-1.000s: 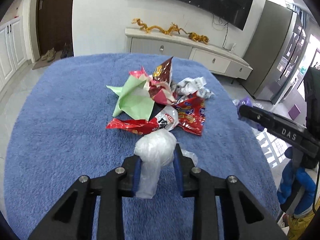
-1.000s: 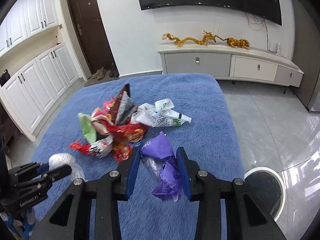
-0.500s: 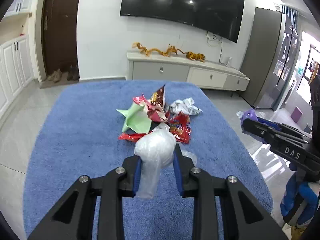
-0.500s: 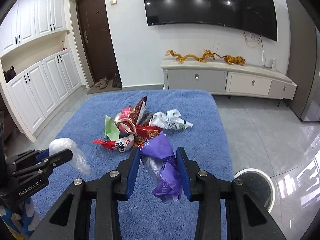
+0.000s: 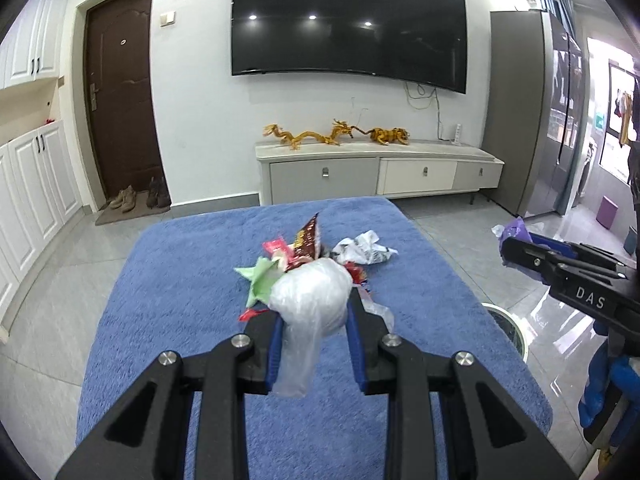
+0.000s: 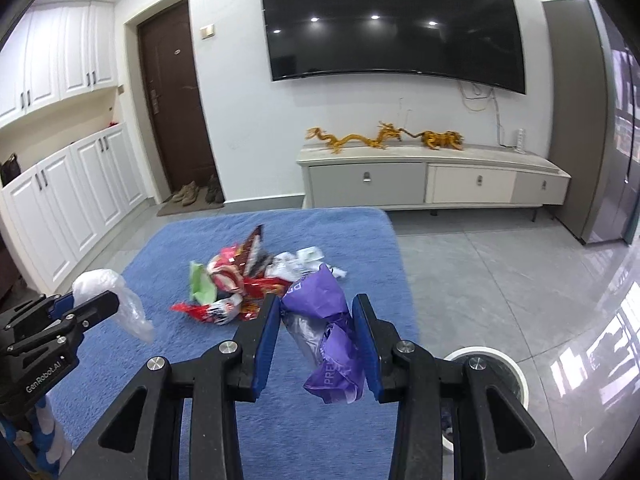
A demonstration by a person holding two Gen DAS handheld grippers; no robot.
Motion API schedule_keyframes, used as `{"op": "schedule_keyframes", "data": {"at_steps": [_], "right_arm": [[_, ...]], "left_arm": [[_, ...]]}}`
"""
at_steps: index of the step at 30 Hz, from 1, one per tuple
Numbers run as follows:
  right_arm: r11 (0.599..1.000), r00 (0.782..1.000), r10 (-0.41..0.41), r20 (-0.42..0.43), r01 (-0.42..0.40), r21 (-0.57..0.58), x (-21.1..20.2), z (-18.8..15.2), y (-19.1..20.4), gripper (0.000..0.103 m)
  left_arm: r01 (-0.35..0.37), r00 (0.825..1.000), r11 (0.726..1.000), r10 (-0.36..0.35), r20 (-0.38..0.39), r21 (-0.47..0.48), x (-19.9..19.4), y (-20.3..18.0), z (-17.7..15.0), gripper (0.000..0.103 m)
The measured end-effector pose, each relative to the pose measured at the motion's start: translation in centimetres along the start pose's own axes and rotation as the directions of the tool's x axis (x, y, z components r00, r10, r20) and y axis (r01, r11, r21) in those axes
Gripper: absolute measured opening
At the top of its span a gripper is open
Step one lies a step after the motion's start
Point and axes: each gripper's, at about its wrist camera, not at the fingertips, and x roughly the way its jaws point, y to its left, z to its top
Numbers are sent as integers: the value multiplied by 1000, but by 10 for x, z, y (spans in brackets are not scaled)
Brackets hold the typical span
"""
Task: Collect trash
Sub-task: 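Carry both items over the bin and open both tools to drop them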
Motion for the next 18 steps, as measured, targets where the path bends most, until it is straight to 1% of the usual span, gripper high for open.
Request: {"op": "schedule_keyframes", "data": {"at_steps": [3, 9, 14, 16, 18], "right_arm": [[999, 1000, -23, 7, 23, 25, 0, -1, -17, 35], [993, 998, -64, 4, 64, 101, 5, -6, -66, 35], [978, 994, -110, -6, 109, 180, 11, -16, -113, 35], [968, 992, -126, -18, 127, 216, 14, -22, -135, 35], [960, 990, -138, -32, 142, 242, 18, -28, -153, 35]], "left_arm": [[15, 1000, 1000, -14, -2, 24, 9, -13, 7, 26], [57, 998, 996, -55, -23, 75, 36, -48, 19, 26], [123, 991, 986, -116, -62, 113, 63, -86, 31, 26], [150, 987, 980, -141, -80, 131, 73, -104, 34, 26], [192, 978, 970, -177, -107, 149, 88, -125, 39, 26]]}}
